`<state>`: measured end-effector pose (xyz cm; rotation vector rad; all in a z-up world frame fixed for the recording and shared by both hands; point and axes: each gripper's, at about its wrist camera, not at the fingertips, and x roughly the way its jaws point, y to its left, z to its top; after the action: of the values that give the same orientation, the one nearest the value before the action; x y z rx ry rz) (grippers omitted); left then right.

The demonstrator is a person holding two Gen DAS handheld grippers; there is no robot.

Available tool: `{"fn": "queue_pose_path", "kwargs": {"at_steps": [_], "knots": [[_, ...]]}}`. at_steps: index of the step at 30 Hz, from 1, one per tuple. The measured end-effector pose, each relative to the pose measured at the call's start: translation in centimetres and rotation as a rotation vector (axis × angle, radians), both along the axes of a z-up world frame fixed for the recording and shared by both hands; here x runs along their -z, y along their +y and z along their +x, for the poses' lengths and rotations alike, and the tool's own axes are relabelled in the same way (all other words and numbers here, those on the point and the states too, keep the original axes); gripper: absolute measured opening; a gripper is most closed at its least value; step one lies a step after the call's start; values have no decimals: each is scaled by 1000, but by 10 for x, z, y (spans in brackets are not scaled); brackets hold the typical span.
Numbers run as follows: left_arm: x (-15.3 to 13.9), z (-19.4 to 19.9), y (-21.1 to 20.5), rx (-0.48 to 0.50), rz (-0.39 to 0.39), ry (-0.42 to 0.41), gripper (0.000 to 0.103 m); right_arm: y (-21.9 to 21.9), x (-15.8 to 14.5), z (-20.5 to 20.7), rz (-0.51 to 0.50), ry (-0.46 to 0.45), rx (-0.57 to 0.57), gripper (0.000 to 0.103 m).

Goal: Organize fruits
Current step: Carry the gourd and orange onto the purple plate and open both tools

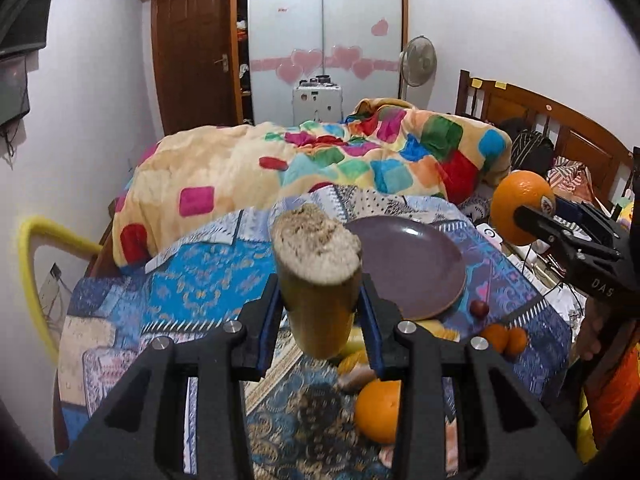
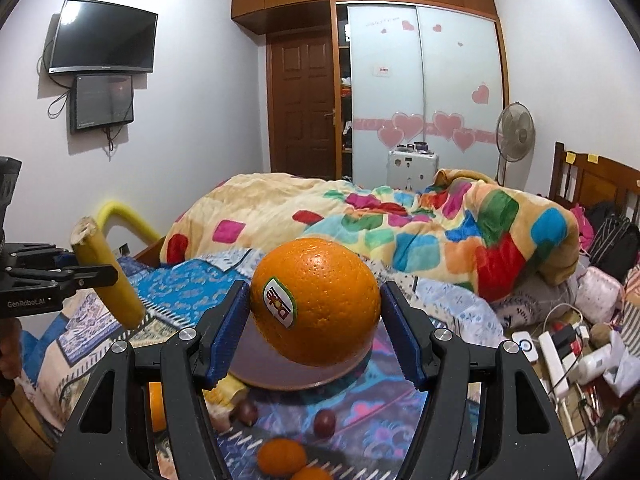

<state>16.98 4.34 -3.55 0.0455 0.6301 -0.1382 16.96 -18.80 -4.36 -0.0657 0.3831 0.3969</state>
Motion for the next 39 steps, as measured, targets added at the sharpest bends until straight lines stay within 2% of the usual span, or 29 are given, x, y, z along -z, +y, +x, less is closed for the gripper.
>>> {"fn": "queue_pose_path", "kwargs": {"at_steps": [10,20,31,39], "knots": [[17,37,-33,44,30,24,37,6,6,27,-27,10,10,63],[43,84,-47,72,19,119,37,11,22,60,-97,72,25,63],[56,124,-60,92,51,182,37,22,37,99,-160,191,-9,63],[72,157,-62,99,46,269,37,29,55,127,-189,297,-29,63]]}}
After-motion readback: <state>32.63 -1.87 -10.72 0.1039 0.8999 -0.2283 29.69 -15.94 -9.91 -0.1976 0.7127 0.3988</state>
